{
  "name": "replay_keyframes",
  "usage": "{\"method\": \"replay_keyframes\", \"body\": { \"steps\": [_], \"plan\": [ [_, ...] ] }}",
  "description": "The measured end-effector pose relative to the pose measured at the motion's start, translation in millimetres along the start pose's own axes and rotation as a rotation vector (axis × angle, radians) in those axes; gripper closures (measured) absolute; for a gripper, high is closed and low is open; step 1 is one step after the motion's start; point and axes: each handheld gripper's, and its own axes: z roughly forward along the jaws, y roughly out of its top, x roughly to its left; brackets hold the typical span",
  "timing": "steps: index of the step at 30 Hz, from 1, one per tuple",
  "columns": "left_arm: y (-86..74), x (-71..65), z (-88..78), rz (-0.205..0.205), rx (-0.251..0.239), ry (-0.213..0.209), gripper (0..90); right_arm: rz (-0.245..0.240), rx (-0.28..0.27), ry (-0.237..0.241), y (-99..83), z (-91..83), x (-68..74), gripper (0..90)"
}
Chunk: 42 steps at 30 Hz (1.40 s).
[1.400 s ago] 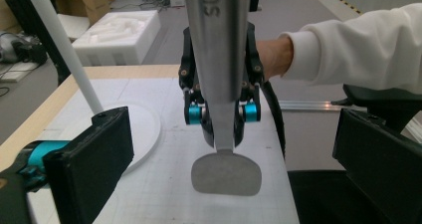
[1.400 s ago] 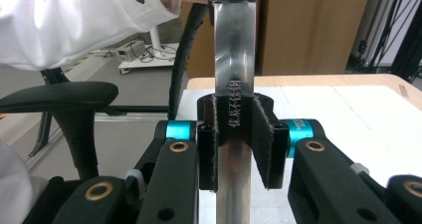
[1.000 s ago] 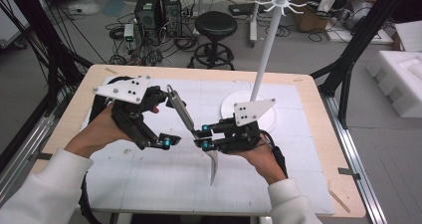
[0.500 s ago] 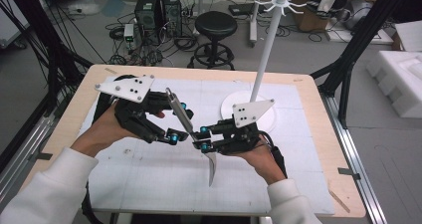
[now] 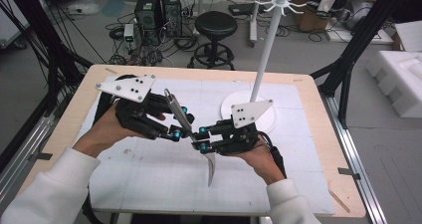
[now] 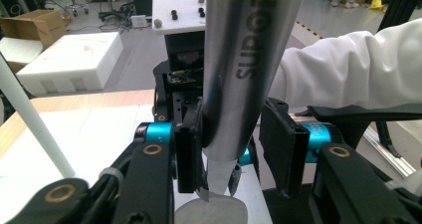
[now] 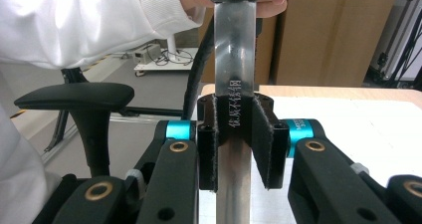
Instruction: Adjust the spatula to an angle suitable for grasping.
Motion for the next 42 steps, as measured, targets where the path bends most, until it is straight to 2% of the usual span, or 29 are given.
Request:
{"method": "replay_keyframes", "body": {
  "steps": [5, 17, 26, 29, 30, 33, 34, 35, 36, 41, 42],
  "plan": [
    [0.1, 0.0, -0.5, 0.008, 0.009, 0.015, 66.9, -0.009, 0.007, -0.006, -0.3, 1.6, -0.8, 74.9],
    [0.6, -1.5, 0.1, 0.032, 0.016, 0.049, 68.6, -0.01, 0.017, -0.025, -0.1, 3.7, -1.2, 74.6],
    [3.1, -1.8, 0.7, 0.008, 0.023, 0.08, 68.8, 0.009, -0.001, -0.053, 0.7, 3.8, -0.2, 72.3],
    [4.0, -2.0, 1.4, -0.003, 0.031, 0.085, 68.9, 0.014, -0.004, -0.076, 1.0, 3.7, -0.7, 64.3],
    [4.4, -1.6, 0.9, 0.0, 0.032, 0.085, 68.9, 0.023, -0.003, -0.085, 0.9, 3.3, -0.3, 64.1],
    [5.8, -1.5, -1.2, -0.015, 0.024, 0.104, 68.9, 0.021, -0.003, -0.086, 0.7, 3.0, -1.2, 58.9],
    [6.5, -1.7, -2.4, -0.022, 0.019, 0.114, 68.9, 0.037, 0.003, -0.089, 0.7, 2.7, -0.4, 54.0],
    [7.2, -1.6, -4.0, -0.02, 0.017, 0.122, 68.9, 0.043, 0.008, -0.127, 0.4, 1.6, -0.6, 42.6],
    [7.7, -1.9, -5.4, -0.021, 0.013, 0.13, 68.9, 0.043, 0.008, -0.127, 0.4, 1.6, -0.6, 42.6],
    [9.8, -2.5, -12.7, -0.046, 0.011, 0.176, 68.8, 0.097, 0.024, -0.223, -1.5, -3.6, -2.1, 14.3],
    [9.9, -2.1, -14.1, -0.044, 0.015, 0.181, 68.8, 0.094, 0.03, -0.252, -1.7, -4.6, -2.0, 10.3]
  ]
}}
